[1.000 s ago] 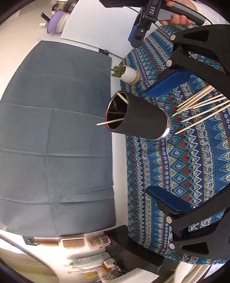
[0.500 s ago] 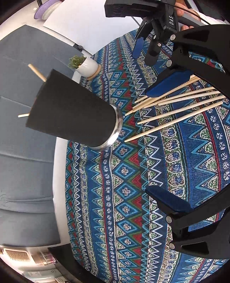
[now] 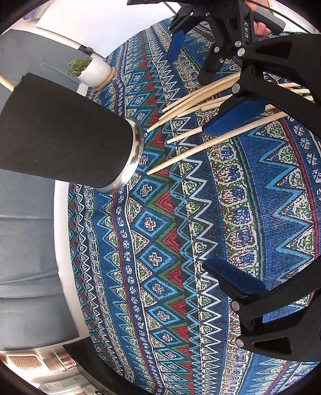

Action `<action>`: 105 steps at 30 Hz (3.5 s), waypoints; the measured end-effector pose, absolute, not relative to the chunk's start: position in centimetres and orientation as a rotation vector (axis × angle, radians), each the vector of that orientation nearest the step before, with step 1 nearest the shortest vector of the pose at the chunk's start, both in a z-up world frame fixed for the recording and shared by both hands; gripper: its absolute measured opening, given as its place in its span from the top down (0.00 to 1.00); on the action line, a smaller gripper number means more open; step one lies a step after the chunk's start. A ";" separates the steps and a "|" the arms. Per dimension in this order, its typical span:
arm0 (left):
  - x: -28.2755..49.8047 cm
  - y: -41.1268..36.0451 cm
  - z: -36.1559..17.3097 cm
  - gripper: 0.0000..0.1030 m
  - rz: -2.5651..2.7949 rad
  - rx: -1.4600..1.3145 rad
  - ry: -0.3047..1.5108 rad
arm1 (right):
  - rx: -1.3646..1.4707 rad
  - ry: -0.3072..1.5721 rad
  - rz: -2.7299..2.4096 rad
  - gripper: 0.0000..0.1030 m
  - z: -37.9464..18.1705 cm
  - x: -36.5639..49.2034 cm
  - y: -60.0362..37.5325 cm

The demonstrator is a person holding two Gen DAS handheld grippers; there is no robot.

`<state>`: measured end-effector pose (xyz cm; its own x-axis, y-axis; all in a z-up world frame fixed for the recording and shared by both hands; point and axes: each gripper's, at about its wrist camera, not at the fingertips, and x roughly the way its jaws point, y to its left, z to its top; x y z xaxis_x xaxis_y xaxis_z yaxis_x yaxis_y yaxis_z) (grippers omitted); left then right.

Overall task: Organize utensils
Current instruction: 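Move both tools back down to the remaining wooden sticks, then close the left tool on a stick while the right tool grasps another, then lift both held sticks and carry them above the black cup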

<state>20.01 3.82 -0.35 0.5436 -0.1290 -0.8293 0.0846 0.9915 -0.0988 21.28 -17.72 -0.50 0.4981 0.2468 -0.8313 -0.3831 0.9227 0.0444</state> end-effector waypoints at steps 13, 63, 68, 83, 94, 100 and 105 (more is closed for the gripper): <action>19.8 3.2 -0.7 0.06 -0.153 -0.068 0.991 | -0.047 0.969 0.390 0.08 -0.3 21.2 -18.9; 19.7 6.5 0.1 0.95 -0.111 -0.003 0.941 | -0.039 0.894 0.441 0.96 1.8 21.9 -23.9; 18.9 8.0 1.9 0.95 -0.103 -0.042 0.914 | 0.005 0.875 0.458 0.96 2.8 21.9 -25.1; 17.6 9.9 8.1 0.95 -0.095 -0.066 0.804 | 0.073 0.788 0.477 0.99 7.6 21.4 -26.1; 18.0 10.5 8.4 0.95 -0.110 -0.104 0.794 | -0.245 0.900 0.386 0.48 3.7 21.3 -21.9; 17.9 10.9 8.1 0.95 -0.125 -0.129 0.795 | -0.307 0.922 0.337 0.61 2.0 21.8 -21.3; 17.9 11.2 8.0 0.95 -0.124 -0.132 0.795 | -0.219 0.971 0.358 0.96 1.0 22.7 -22.3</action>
<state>17.85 11.23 8.01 0.6938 -0.1602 -0.7021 0.0608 0.9845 -0.1645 22.73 -22.29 0.96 0.5126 0.1982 -0.8354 -0.3918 0.9198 -0.0222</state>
